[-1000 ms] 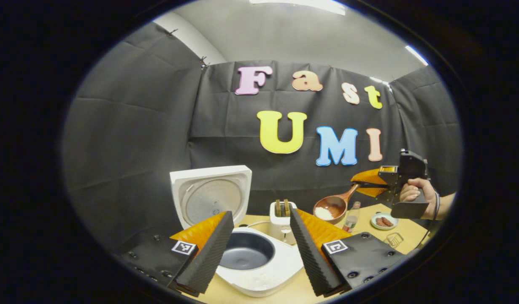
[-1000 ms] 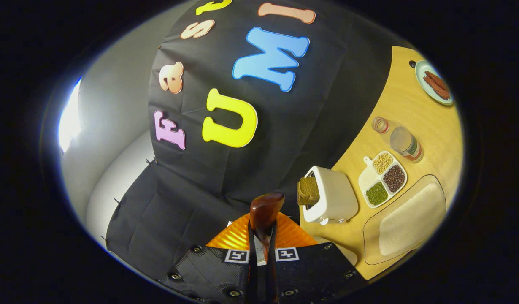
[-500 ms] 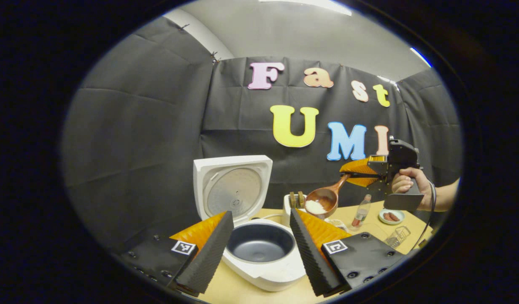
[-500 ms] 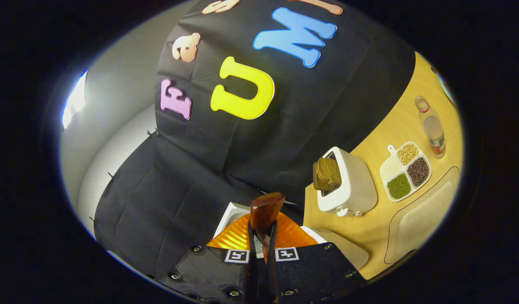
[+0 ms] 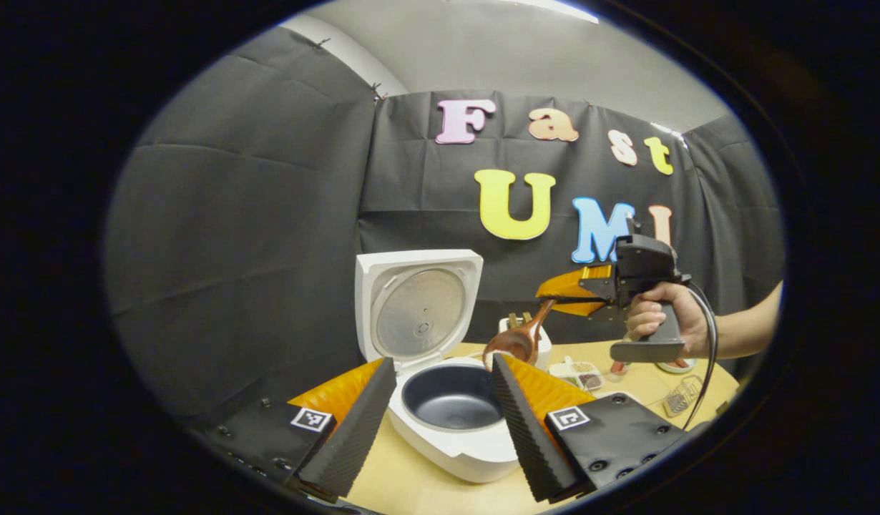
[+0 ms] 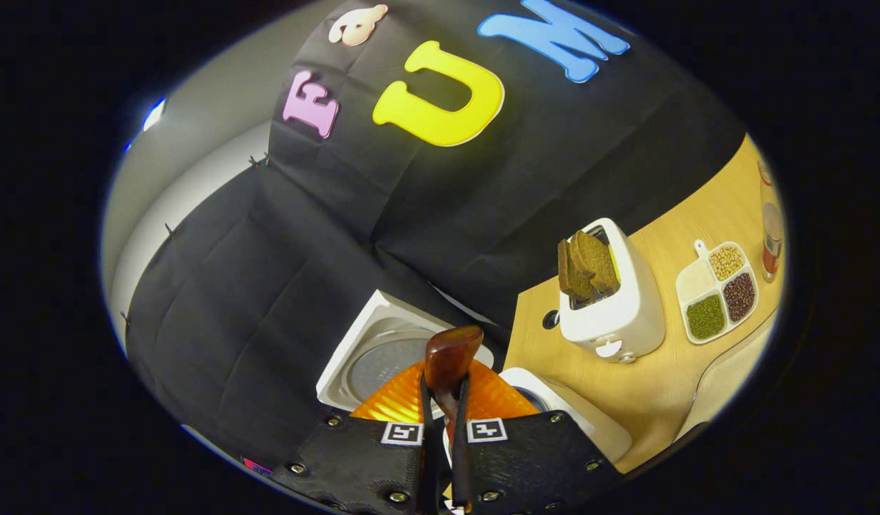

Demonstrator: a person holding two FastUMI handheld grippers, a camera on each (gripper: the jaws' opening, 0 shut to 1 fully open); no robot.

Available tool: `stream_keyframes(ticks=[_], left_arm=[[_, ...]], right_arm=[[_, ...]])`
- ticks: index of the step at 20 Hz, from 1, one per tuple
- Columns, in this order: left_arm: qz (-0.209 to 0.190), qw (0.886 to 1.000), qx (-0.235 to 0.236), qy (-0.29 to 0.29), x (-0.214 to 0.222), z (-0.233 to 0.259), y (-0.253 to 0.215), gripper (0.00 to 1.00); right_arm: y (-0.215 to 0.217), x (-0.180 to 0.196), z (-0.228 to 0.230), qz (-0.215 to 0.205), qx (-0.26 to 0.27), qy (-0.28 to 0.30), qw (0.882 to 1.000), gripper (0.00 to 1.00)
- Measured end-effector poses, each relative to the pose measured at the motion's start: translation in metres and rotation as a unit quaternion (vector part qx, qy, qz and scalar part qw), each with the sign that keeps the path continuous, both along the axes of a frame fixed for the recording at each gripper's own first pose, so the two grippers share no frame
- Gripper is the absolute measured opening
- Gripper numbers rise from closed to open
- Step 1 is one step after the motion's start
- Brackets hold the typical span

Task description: Close the left gripper, press the button to open the rice cooker; take a wooden spoon from the chopstick holder with the right hand, scoop a spoonful of rice and pour it into the rice cooker, then put the wooden spoon back into the chopstick holder.

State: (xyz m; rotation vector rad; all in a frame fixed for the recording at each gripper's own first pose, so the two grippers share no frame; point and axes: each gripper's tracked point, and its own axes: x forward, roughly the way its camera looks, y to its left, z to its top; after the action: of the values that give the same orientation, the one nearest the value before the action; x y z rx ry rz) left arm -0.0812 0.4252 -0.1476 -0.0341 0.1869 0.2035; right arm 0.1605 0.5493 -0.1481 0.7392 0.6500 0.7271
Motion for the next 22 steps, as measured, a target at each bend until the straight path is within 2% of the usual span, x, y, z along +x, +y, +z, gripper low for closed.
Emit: stream_keyframes(ticks=[3,6,8,11,13,16,20,22], left_arm=[[0.001,1.0,-0.003,-0.002,-0.002,0.001,-0.004,0.94],[0.004,1.0,-0.005,-0.003,-0.002,-0.002,-0.004,0.94],[0.007,1.0,-0.007,-0.002,-0.004,-0.004,-0.005,0.94],[0.012,1.0,-0.01,-0.002,-0.006,-0.012,0.002,0.94],[0.013,1.0,-0.009,-0.002,-0.007,-0.012,0.001,0.94],[0.016,1.0,-0.007,0.0,-0.006,-0.014,0.002,0.94],[0.019,1.0,-0.009,0.0,-0.008,-0.018,0.003,0.94],[0.019,1.0,-0.009,-0.002,-0.008,-0.017,0.003,0.94]], right_arm=[[0.023,-0.003,-0.01,0.021,-0.043,-0.027,0.998,0.08],[0.048,-0.001,-0.021,0.045,-0.103,-0.071,0.991,0.08],[0.064,-0.001,-0.029,0.067,-0.151,-0.102,0.981,0.08],[0.088,-0.007,-0.036,0.103,-0.209,-0.156,0.96,0.08],[0.097,-0.01,-0.032,0.124,-0.245,-0.208,0.939,0.08],[0.108,-0.028,-0.014,0.155,-0.286,-0.301,0.896,0.08],[0.115,-0.051,0.009,0.193,-0.303,-0.392,0.847,0.08],[0.115,-0.06,0.012,0.206,-0.309,-0.42,0.828,0.08]])
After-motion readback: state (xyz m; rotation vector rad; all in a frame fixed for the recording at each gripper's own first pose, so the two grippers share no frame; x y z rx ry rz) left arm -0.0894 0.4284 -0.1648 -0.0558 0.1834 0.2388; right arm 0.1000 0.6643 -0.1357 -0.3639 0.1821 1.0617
